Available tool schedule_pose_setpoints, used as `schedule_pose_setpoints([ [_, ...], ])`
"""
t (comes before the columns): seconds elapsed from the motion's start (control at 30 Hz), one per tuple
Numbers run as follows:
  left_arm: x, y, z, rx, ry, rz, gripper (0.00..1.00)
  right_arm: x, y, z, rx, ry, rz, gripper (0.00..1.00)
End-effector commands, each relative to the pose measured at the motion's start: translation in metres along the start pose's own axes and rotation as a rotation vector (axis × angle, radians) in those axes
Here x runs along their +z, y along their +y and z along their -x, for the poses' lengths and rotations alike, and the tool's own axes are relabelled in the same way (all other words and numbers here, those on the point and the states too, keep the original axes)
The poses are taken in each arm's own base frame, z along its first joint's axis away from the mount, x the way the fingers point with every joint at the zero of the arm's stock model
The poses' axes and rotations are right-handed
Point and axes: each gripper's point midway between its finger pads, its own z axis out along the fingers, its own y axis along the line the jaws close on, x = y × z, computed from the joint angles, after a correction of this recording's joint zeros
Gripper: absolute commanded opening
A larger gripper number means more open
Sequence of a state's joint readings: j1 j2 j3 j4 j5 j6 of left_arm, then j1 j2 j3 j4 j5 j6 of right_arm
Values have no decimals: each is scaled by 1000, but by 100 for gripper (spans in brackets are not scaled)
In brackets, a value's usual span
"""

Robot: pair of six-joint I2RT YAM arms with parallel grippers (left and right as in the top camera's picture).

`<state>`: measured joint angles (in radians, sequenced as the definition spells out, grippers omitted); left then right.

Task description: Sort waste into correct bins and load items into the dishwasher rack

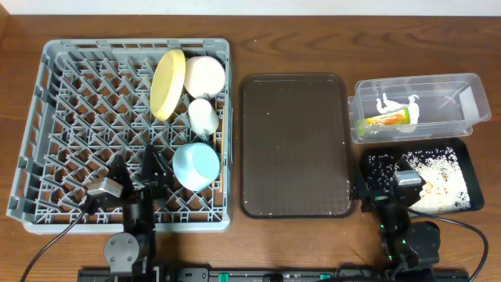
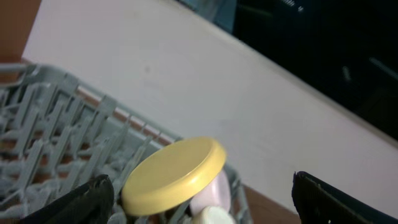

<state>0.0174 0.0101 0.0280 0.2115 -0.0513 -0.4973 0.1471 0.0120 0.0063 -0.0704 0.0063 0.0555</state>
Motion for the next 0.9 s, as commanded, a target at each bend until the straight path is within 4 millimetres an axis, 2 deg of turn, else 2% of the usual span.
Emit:
schedule_pose_setpoints([
  [0.0, -1, 19, -14, 23, 27, 77, 93, 0, -2, 0, -11, -1, -4, 99],
  [0.13, -4, 40, -29, 48, 85, 174, 93, 0, -2, 0, -11, -1, -4, 99],
  [0.27, -11, 57, -54, 192, 206, 230, 93, 0, -2, 0, -11, -1, -4, 99],
  [0.37, -11, 54, -55, 325, 226, 198, 93, 0, -2, 0, -11, -1, -4, 99],
  [0.5, -11, 52, -57, 418, 241, 177, 93, 0, -2, 0, -11, -1, -4, 99],
  [0.87, -11, 36, -67, 427, 271, 96, 93, 0, -2, 0, -11, -1, -4, 99],
])
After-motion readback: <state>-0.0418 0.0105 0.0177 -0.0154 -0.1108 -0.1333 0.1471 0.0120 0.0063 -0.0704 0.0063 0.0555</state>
